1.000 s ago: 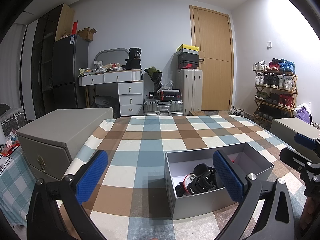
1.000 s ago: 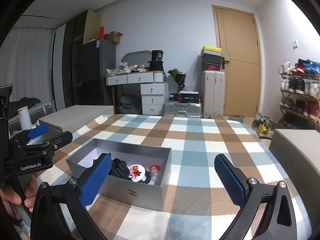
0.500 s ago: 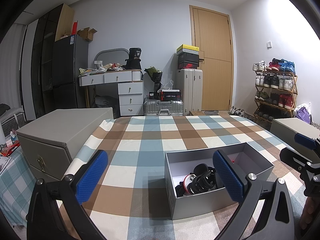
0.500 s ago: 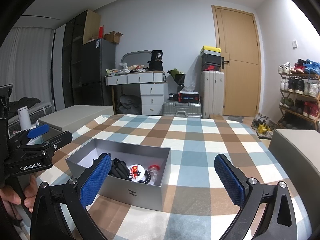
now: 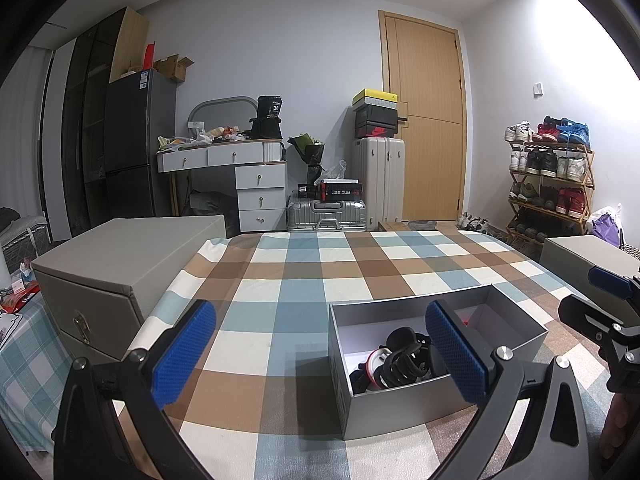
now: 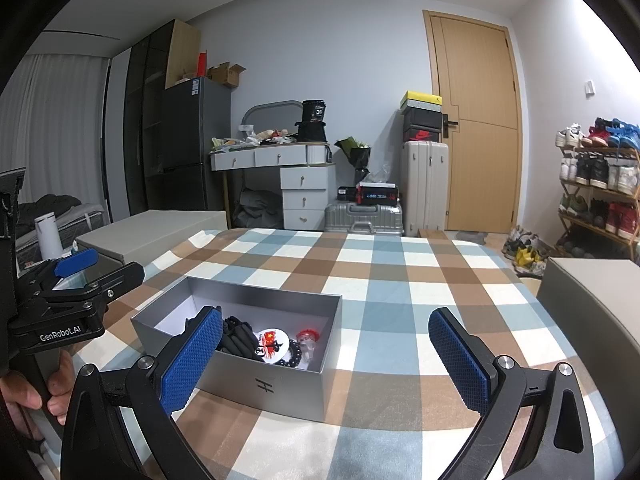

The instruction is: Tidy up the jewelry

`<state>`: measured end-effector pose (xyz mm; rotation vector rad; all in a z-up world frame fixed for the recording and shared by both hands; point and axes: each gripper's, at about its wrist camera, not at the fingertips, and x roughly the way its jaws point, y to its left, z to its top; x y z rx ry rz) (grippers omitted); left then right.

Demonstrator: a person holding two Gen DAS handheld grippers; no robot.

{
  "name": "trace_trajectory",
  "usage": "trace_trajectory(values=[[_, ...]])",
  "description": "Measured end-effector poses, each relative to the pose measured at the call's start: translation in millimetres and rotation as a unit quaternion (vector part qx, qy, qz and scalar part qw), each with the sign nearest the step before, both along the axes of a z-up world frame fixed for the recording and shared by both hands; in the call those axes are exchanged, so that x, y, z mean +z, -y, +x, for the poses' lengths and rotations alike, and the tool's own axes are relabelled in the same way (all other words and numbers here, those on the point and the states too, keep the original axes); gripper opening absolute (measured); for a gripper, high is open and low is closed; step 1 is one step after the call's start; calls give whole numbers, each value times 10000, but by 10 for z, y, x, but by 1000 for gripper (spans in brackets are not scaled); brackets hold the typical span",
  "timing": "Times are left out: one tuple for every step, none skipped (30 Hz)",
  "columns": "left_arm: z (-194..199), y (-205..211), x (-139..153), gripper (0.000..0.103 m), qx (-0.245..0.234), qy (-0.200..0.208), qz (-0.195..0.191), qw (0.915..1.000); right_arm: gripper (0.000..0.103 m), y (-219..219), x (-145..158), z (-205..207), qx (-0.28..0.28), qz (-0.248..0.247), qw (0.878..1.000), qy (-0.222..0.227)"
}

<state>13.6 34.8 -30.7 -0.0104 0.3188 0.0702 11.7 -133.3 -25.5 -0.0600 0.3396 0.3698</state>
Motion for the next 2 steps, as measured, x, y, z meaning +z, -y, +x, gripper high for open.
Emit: trace_trajectory(values=[[5,-1,-8,102,-2,0,0,10000,103,-1,0,-1,0,1,10000,-2],[3,3,-4,102,-1,-1,-1,10000,103,0,0,0,-1,2,10000,-1]])
